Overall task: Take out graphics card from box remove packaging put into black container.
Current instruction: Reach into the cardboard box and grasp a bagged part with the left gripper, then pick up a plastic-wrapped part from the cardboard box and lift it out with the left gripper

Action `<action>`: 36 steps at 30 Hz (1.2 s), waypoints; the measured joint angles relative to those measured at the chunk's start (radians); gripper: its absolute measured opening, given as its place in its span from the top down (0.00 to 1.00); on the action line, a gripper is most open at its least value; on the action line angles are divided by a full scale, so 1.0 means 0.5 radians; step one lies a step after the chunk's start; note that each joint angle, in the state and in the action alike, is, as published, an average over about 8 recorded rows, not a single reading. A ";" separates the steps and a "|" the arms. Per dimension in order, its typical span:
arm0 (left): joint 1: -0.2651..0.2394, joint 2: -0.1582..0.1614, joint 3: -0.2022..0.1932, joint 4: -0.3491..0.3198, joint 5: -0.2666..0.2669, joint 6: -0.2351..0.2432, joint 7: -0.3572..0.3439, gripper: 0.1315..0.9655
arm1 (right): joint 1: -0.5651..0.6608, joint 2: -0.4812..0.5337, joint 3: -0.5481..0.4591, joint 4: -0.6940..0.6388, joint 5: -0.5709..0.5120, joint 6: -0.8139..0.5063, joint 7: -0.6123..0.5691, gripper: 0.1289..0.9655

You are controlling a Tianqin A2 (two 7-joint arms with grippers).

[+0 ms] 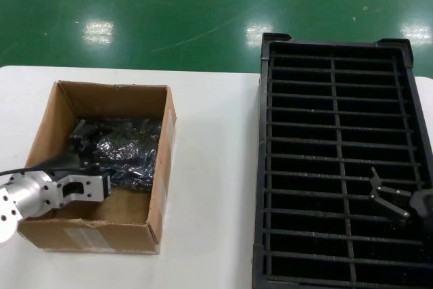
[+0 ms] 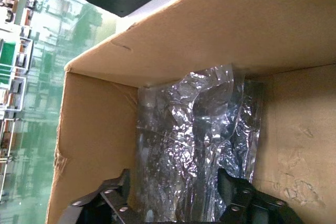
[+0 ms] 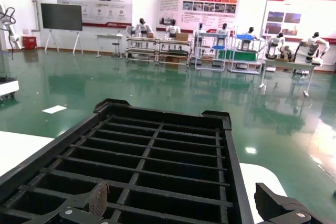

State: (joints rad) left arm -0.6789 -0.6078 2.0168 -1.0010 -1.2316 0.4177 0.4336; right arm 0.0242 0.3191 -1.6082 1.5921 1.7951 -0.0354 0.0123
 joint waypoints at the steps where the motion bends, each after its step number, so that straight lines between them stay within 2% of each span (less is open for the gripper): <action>1: 0.001 0.006 -0.001 0.008 -0.003 -0.008 0.013 0.39 | 0.000 0.000 0.000 0.000 0.000 0.000 0.000 0.00; 5: 0.014 0.023 -0.006 0.026 -0.012 -0.033 0.057 0.51 | 0.000 0.000 0.000 0.000 0.000 0.000 0.000 0.00; 9: 0.035 0.029 -0.010 0.031 -0.016 -0.052 0.088 0.51 | 0.000 0.000 0.000 0.000 0.000 0.000 0.000 0.00; 17: 0.090 0.023 -0.036 0.013 -0.003 -0.090 0.092 0.75 | 0.000 0.000 0.000 0.000 0.000 0.000 0.001 0.00; 26: 0.132 0.028 -0.060 0.019 -0.029 -0.137 0.125 0.91 | 0.000 0.000 0.000 0.000 0.000 0.000 0.001 0.00; 32: 0.135 0.030 -0.066 0.036 -0.065 -0.155 0.180 0.95 | 0.000 0.000 0.000 0.000 0.000 0.000 0.001 0.00; 36: 0.156 0.016 -0.082 -0.004 -0.080 -0.179 0.203 0.98 | 0.000 0.000 0.000 0.000 0.000 0.000 0.001 0.00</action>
State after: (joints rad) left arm -0.6010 -0.5997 1.9759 -1.0028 -1.2717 0.3283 0.5349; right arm 0.0242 0.3191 -1.6082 1.5921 1.7949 -0.0354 0.0126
